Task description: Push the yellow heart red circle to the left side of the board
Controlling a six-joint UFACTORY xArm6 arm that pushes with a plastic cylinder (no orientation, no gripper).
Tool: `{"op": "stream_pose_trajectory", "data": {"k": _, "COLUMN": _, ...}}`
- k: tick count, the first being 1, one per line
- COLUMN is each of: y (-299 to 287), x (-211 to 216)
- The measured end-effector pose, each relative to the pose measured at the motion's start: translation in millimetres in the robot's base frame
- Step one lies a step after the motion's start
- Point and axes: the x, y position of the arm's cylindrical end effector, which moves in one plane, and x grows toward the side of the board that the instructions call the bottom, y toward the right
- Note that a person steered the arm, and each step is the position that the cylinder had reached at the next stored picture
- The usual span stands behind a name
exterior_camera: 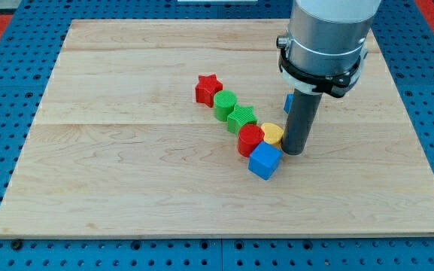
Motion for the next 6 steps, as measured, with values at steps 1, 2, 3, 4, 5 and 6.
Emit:
{"op": "stream_pose_trajectory", "data": {"k": 1, "y": 25.5, "x": -14.6}}
{"op": "stream_pose_trajectory", "data": {"k": 2, "y": 30.0, "x": -19.8}}
{"op": "stream_pose_trajectory", "data": {"k": 3, "y": 25.3, "x": -11.8}}
{"op": "stream_pose_trajectory", "data": {"k": 4, "y": 4.8, "x": -6.4}}
{"op": "stream_pose_trajectory", "data": {"k": 5, "y": -28.3, "x": -6.4}}
{"op": "stream_pose_trajectory", "data": {"k": 6, "y": -62.5, "x": -5.9}}
